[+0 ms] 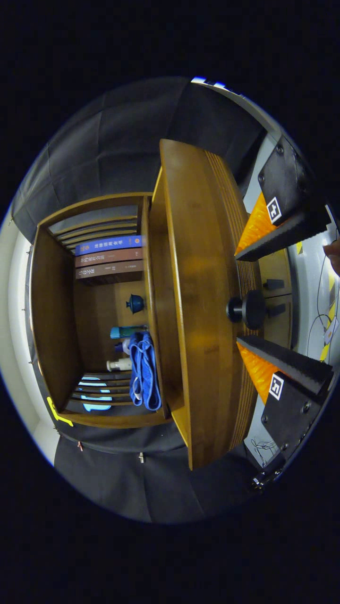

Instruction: Pull open the drawer, take out the items inside it, and place them on the countertop above the cabinet.

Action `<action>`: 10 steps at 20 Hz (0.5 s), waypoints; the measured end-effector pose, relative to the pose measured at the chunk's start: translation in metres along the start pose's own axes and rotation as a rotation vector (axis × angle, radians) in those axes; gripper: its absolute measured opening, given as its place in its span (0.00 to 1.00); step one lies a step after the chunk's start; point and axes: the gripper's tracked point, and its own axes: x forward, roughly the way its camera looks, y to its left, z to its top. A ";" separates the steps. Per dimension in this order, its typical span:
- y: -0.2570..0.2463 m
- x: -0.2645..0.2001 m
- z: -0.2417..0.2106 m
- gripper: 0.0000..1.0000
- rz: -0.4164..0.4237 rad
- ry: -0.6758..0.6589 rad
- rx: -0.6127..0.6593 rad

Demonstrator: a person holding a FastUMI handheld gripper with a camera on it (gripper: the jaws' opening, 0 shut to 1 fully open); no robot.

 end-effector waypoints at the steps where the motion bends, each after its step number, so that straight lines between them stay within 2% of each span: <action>1: -0.002 -0.005 0.010 0.99 0.002 -0.015 -0.006; 4: -0.013 -0.011 0.063 0.99 -0.017 -0.108 -0.037; 7: -0.017 -0.011 0.141 0.99 -0.032 -0.242 -0.093; 8: -0.010 -0.011 0.156 0.99 -0.012 -0.256 -0.101; 10: 0.004 -0.001 0.176 0.98 0.054 -0.199 -0.093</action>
